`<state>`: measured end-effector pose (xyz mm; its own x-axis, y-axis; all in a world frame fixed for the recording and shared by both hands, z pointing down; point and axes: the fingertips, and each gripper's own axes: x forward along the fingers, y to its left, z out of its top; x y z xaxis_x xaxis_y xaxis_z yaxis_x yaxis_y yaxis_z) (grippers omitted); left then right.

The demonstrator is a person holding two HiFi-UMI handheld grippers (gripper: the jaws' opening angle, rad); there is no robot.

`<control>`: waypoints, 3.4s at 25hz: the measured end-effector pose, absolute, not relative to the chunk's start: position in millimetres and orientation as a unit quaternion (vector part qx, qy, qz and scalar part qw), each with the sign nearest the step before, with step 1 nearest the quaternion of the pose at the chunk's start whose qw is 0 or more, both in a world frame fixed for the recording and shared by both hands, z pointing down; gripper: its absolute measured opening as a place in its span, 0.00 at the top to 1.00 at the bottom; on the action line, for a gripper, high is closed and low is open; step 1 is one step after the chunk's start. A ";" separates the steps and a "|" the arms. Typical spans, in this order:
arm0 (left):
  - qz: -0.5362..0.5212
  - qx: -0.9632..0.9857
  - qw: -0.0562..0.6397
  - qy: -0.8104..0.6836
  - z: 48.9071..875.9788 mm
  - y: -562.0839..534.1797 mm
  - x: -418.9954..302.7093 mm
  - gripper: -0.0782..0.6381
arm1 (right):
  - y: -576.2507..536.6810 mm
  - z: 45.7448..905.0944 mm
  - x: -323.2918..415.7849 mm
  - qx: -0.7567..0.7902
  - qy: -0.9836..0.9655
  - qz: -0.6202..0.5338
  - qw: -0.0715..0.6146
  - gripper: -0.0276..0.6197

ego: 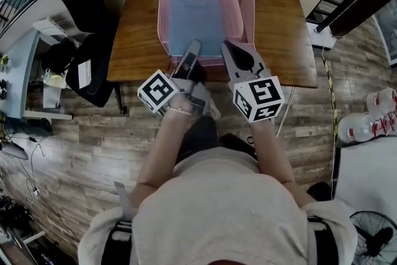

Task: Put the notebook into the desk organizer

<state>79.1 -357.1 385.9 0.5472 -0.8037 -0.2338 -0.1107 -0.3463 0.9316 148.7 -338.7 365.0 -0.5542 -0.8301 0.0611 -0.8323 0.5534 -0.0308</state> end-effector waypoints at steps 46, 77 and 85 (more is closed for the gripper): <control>-0.276 0.769 0.452 -0.357 415.5 -332.6 81.1 0.76 | -323.0 374.6 129.3 0.459 -0.887 0.031 0.027 0.94; -0.279 0.766 0.465 -0.346 416.7 -369.4 84.7 0.78 | -347.7 384.8 128.8 0.465 -0.884 0.014 0.053 0.94; -0.278 0.769 0.472 -0.329 417.7 -377.6 85.4 0.75 | -360.0 385.9 127.1 0.462 -0.885 0.029 0.046 0.94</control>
<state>85.4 -377.6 417.7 0.6286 -0.7689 -0.1166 -0.2444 -0.3377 0.9090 127.1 -360.0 385.9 -0.5692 -0.8150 0.1086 -0.8204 0.5717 -0.0097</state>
